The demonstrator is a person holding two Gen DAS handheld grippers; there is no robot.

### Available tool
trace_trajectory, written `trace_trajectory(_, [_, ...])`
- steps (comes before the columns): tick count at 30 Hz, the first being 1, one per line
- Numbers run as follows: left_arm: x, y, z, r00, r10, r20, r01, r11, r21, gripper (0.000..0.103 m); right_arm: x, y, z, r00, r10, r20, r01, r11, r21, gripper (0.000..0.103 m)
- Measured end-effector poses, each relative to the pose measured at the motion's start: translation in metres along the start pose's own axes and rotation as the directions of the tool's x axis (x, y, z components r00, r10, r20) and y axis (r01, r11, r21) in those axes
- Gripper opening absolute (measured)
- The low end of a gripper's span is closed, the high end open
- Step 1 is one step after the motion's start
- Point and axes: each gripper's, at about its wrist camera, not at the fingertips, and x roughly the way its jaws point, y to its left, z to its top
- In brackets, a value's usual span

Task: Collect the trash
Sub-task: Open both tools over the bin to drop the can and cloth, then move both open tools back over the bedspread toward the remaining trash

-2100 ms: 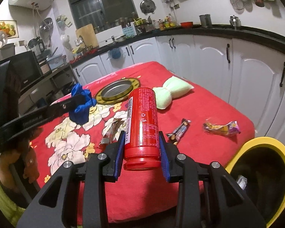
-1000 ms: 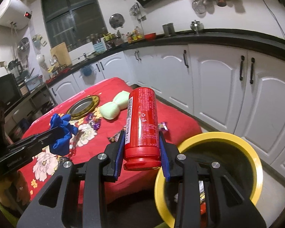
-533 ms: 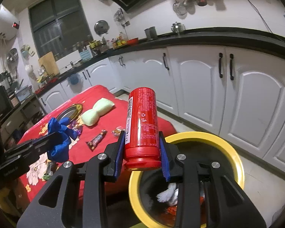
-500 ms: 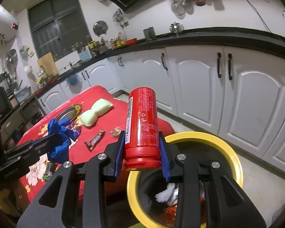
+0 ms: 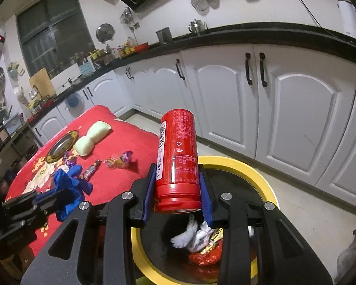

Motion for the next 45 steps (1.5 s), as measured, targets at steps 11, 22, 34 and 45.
trace_trajectory(11, [0.041,-0.02,-0.016,0.994,-0.05,-0.094,0.052,0.998,0.025,0.013,0.017,-0.024,-0.006,0.998,-0.01,-0.059,0.013,0.999,0.04,0.032])
trace_trajectory(22, [0.078,-0.022,-0.028,0.983,-0.057,-0.174,0.063,0.998,0.029,0.014,0.036,-0.047,-0.015,0.993,-0.004,-0.116,0.015,0.995,0.098,0.032])
trace_trajectory(34, [0.084,-0.02,-0.028,0.982,-0.032,-0.188,0.036,0.999,0.022,0.035,0.039,-0.055,-0.018,0.992,0.01,-0.125,0.007,0.99,0.138,0.048])
trace_trajectory(45, [0.066,-0.008,-0.022,0.99,0.029,-0.141,-0.033,0.999,-0.021,0.092,0.028,-0.047,-0.01,0.997,0.0,-0.081,0.009,0.993,0.114,0.055])
